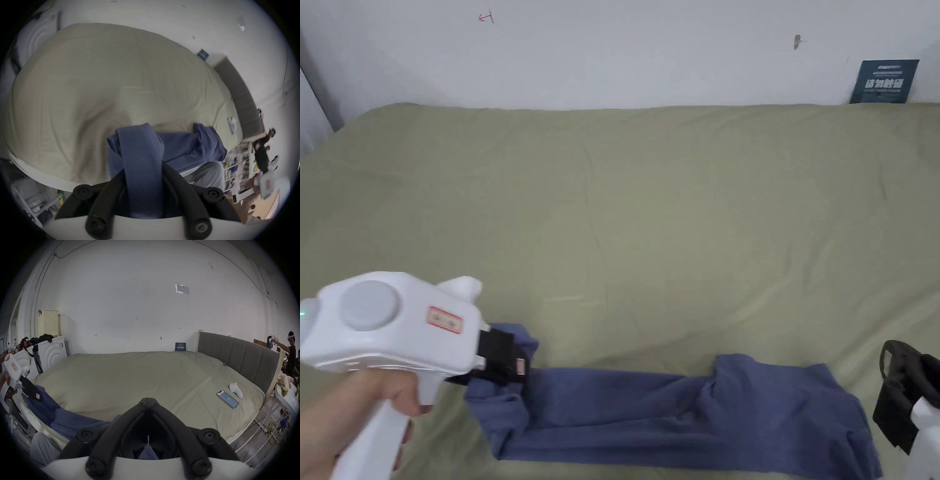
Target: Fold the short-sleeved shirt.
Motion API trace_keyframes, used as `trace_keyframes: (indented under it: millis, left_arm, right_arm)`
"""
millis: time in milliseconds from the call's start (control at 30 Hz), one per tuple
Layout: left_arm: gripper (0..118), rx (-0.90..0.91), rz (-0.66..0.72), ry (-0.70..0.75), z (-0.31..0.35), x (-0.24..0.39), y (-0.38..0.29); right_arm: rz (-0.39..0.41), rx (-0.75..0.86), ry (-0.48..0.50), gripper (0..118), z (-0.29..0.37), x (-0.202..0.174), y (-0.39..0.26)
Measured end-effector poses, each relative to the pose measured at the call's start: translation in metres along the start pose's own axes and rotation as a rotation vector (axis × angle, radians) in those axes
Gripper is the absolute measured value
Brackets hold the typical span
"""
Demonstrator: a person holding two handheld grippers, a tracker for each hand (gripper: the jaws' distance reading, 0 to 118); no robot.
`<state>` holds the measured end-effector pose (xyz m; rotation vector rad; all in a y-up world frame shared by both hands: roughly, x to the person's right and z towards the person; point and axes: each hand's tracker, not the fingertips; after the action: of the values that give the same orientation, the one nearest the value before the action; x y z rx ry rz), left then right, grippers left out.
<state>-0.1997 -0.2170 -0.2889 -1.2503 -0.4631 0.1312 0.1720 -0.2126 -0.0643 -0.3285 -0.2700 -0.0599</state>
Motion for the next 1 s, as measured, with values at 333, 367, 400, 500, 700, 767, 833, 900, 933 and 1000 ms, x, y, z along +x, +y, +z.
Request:
trace_keyframes:
  millis: [333, 367, 400, 500, 700, 767, 833, 900, 933, 1000]
  left_arm:
    - [111, -0.085, -0.155, -0.061, -0.138, 0.099, 0.014]
    - [111, -0.090, -0.153, -0.052, -0.135, 0.103, 0.020]
    - [111, -0.091, -0.146, -0.045, -0.135, 0.108, 0.017]
    - [107, -0.055, -0.090, -0.119, -0.100, 0.092, 0.021]
    - [0, 0.101, -0.061, -0.071, -0.059, 0.033, 0.004]
    - [0, 0.031, -0.064, -0.059, -0.071, 0.024, -0.001]
    - [0, -0.012, -0.046, -0.101, -0.093, 0.028, -0.012]
    - [0, -0.060, -0.032, -0.217, -0.126, 0.042, -0.018]
    - [0, -0.089, -0.013, -0.275, -0.144, 0.047, -0.019]
    - [0, -0.130, -0.007, -0.290, -0.179, 0.062, -0.027]
  right_arm:
    - [-0.073, -0.060, -0.020, 2, 0.003, 0.013, -0.014]
    - [-0.075, -0.068, -0.023, 2, 0.004, 0.015, -0.016]
    - [-0.078, -0.072, -0.027, 2, 0.005, 0.017, -0.017]
    - [-0.101, -0.087, -0.030, 2, 0.003, 0.021, -0.019]
    - [-0.113, -0.087, 0.002, 2, -0.004, 0.015, -0.016]
    - [-0.115, -0.083, 0.012, 2, -0.005, 0.013, -0.015]
    - [-0.111, -0.086, 0.023, 2, -0.006, 0.010, -0.015]
    - [-0.105, -0.093, 0.030, 2, -0.006, 0.007, -0.016]
    - [-0.103, -0.098, 0.032, 2, -0.006, 0.006, -0.017]
    - [-0.098, -0.110, 0.036, 2, -0.004, 0.006, -0.018]
